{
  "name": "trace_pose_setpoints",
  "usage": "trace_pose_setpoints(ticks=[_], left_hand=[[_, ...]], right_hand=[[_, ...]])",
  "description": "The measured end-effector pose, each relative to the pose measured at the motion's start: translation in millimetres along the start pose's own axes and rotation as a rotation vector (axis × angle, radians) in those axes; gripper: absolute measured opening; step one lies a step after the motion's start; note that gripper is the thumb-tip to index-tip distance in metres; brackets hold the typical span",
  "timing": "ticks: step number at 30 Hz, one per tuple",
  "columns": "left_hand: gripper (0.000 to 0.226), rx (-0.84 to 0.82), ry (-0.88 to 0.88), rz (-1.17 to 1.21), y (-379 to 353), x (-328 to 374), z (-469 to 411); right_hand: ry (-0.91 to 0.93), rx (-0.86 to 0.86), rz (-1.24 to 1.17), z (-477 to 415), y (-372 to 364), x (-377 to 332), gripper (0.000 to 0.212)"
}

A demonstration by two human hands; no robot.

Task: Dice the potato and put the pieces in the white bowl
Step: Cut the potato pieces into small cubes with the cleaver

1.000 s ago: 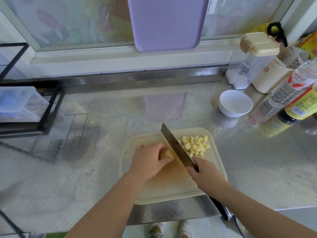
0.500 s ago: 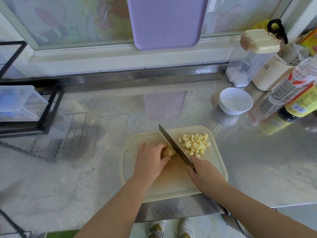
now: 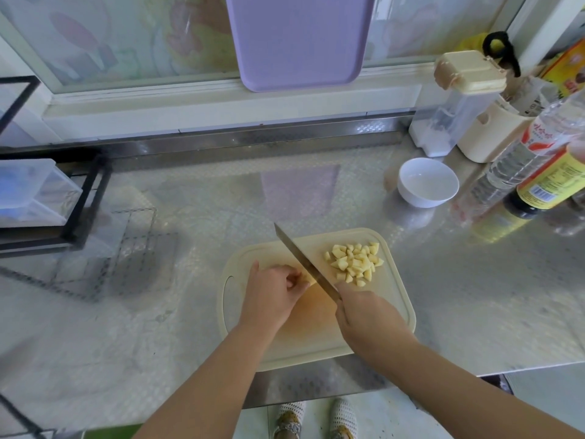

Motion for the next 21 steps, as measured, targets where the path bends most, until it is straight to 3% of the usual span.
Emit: trace_pose_setpoints(ticks=[5, 9, 10, 12, 14, 16, 21], left_hand=[[0.024, 0.05, 0.003, 0.036, 12.1, 4.6, 4.8], [0.011, 0.45, -0.103, 0.142, 68.2, 19.6, 8.0], [0.013, 0.479, -0.156, 0.141, 78.4, 29.0, 4.8], [0.021, 0.322, -0.276, 0.032, 80.1, 56.9, -10.6], [0.028, -0.02, -0.332, -0.174, 58.0, 86.5, -24.3], [0.031, -0.253, -0.353, -0.334, 30.1, 100.8, -33.1], [0.04, -0.404, -0.364, -0.521, -9.2, 110.0, -49.5]], right_hand=[[0.006, 0.016, 0.057, -2.8, -1.3, 4.6, 0.03], [0.045, 0.125, 0.153, -3.1, 13.3, 15.9, 0.036], [0.053, 0.15, 0.178, -3.2, 16.8, 19.0, 0.035], [0.059, 0.176, 0.228, -2.5, 20.2, 24.3, 0.031], [0.054, 0.178, 0.249, -0.6, 21.8, 28.9, 0.028], [0.05, 0.179, 0.275, 1.2, 22.6, 32.3, 0.026], [0.037, 0.16, 0.318, 3.4, 19.3, 38.4, 0.023]])
Point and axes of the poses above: each hand's wrist, its own z-axis away from the middle knuckle, its own y-axis out of the back of the hand, x = y × z, the point moved 6 cm from there along -z, towards the middle knuckle, and after that the axes turned 4 degrees about -z, right-handed, at the moved point
